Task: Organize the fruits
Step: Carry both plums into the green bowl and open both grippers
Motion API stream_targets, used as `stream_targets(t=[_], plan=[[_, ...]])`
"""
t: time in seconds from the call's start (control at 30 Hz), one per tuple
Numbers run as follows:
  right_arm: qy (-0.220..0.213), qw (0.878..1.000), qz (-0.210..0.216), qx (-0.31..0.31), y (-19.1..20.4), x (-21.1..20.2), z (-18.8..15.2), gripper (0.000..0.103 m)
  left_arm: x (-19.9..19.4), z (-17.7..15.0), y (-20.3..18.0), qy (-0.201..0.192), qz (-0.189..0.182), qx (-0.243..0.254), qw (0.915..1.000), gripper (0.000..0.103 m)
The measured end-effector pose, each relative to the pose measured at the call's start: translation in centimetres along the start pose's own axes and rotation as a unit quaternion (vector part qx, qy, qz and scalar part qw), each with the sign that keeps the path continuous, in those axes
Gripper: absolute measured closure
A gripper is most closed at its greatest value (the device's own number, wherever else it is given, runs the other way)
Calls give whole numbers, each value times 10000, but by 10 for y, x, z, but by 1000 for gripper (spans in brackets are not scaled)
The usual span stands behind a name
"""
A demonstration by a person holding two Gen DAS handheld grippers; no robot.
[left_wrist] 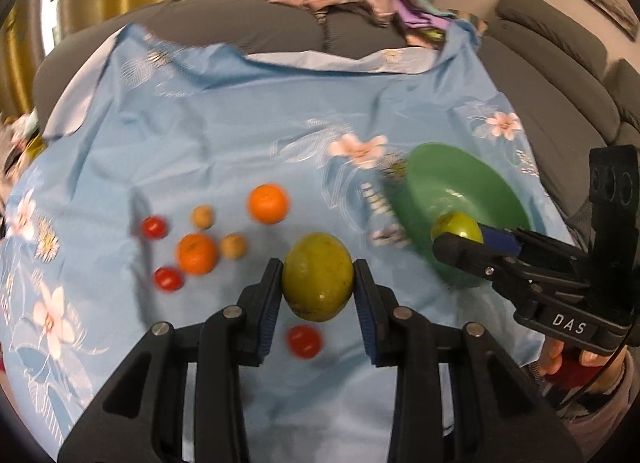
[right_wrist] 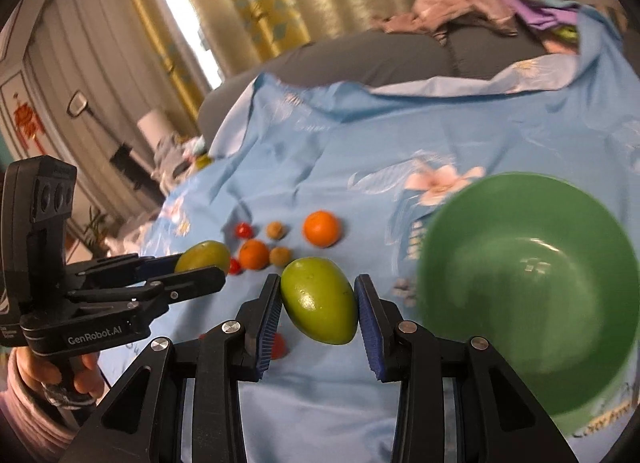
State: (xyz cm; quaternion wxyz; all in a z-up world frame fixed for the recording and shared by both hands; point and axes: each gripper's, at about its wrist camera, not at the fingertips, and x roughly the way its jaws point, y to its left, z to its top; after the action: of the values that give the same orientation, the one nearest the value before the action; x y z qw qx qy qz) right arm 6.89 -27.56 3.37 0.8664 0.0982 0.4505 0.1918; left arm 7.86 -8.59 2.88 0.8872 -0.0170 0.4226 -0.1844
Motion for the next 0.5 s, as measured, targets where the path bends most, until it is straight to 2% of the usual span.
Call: stream_targets(t=[0.3,0.5], plan=[[-442,9962,-461,591,-56,-37,-4,64,30,34,-69,40,-432,661,9969,68],[-574,9914,-894,759,-85,-50,-10,64,55,42,-102,197,-624,913,9937,68]])
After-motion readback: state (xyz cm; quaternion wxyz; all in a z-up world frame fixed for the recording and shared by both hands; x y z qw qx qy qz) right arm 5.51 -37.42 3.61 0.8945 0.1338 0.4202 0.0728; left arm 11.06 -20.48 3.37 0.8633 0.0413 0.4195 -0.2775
